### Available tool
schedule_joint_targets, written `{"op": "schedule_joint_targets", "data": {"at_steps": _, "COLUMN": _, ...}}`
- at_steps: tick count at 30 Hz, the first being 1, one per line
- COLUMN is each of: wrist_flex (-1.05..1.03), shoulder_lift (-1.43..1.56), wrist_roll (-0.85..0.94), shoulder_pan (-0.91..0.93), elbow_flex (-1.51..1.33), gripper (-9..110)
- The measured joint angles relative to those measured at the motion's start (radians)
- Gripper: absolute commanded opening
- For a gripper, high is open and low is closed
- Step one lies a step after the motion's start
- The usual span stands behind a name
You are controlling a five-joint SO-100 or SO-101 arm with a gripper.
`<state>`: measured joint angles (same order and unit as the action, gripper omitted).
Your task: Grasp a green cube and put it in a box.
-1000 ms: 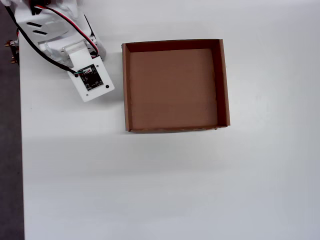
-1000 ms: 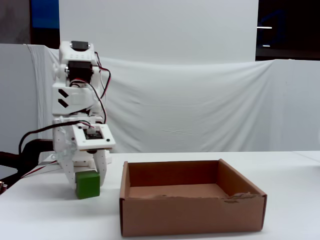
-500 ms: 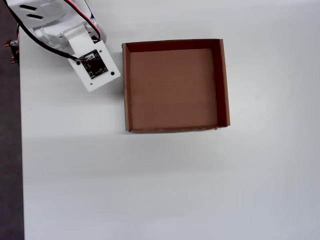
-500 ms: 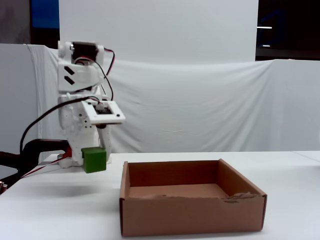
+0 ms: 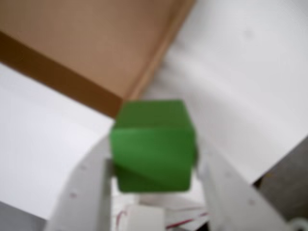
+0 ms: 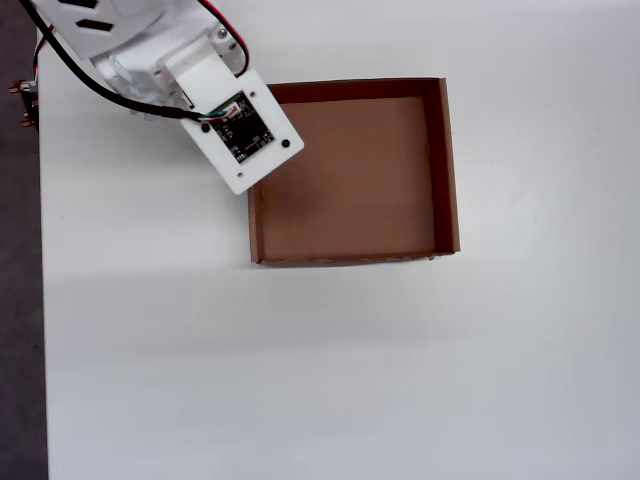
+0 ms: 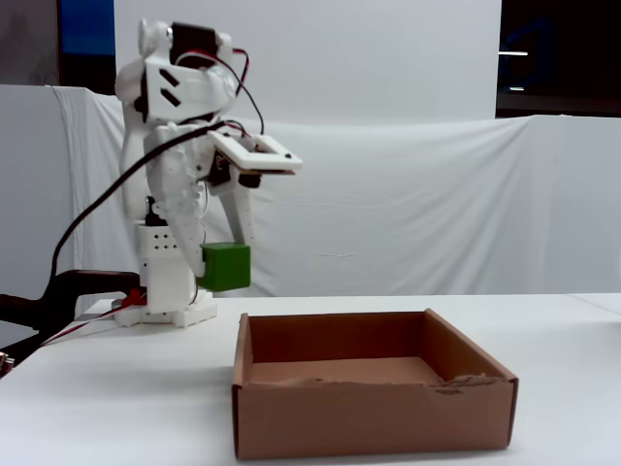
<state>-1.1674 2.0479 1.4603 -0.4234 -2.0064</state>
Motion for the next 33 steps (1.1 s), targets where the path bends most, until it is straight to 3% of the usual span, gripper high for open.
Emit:
{"op": "schedule_joint_targets", "data": {"at_steps": 10, "wrist_flex": 0.040, "shoulder_lift": -0.272, "wrist_roll": -0.067, "shoulder_pan": -0.158, "elbow_flex": 0.138, "gripper": 15}}
{"op": "schedule_joint_targets", "data": {"at_steps": 33, "wrist_flex": 0.230, "shoulder_lift": -0.463, "wrist_roll": -0.077, "shoulder_pan": -0.213, "elbow_flex": 0.149, "gripper": 15}}
